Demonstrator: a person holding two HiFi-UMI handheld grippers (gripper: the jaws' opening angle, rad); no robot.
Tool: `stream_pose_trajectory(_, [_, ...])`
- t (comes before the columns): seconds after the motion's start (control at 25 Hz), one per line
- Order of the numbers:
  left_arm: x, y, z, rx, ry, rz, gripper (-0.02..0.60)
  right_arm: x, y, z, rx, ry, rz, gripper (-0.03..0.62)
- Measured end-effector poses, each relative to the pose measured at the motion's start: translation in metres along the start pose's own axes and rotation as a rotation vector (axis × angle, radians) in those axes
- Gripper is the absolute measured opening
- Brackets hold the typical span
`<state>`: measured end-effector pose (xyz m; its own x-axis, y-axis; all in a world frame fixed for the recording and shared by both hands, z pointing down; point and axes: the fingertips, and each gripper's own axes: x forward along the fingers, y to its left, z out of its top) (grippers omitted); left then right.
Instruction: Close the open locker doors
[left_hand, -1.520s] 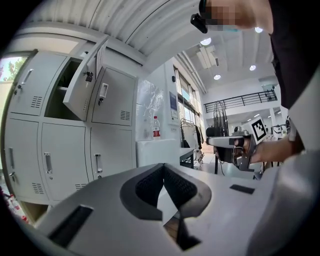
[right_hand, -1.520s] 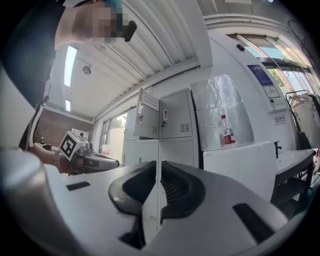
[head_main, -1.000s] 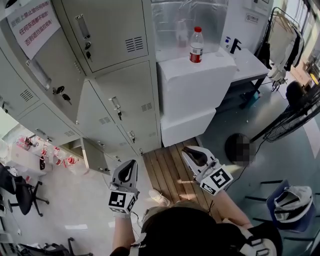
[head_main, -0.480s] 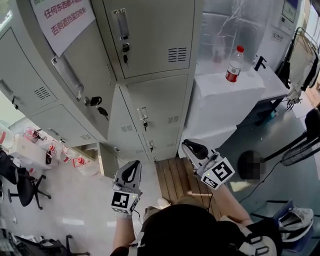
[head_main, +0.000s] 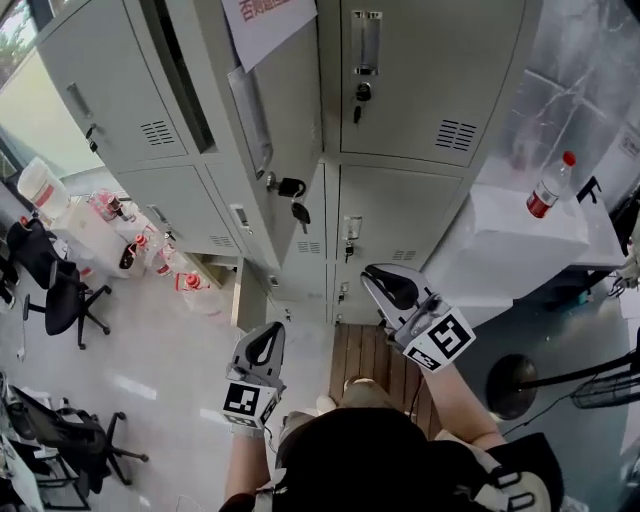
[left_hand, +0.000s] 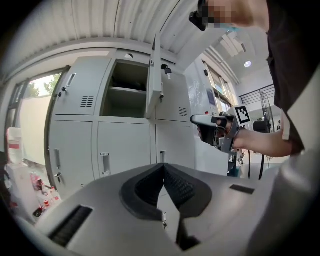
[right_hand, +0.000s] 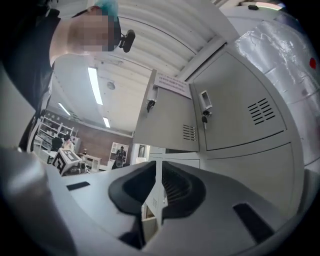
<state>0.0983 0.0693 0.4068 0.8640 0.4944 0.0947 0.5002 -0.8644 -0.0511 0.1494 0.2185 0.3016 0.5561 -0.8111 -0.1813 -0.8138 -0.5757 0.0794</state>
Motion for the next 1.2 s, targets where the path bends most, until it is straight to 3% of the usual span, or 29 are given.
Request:
stream_pose_trajectory(0.4, [-0.029,0.025,-0.003,-0.045,0.020,0.247,0.008,0.061,0.016,0.020,0.026,-0.082,0.275,0.043])
stream_pose_trajectory(0.84, [-0.063,0.024,-0.010,-0.066,-0.002,0.497,0.008,0.092,0.022,0.054,0.094,-0.208,0.463,0.044])
stream_pose_trajectory(1.2, [-0.092,0.011,-0.022,-0.099,0.015,0.623,0.008,0.105,0.034,0.060,0.126,-0.236,0.544,0.044])
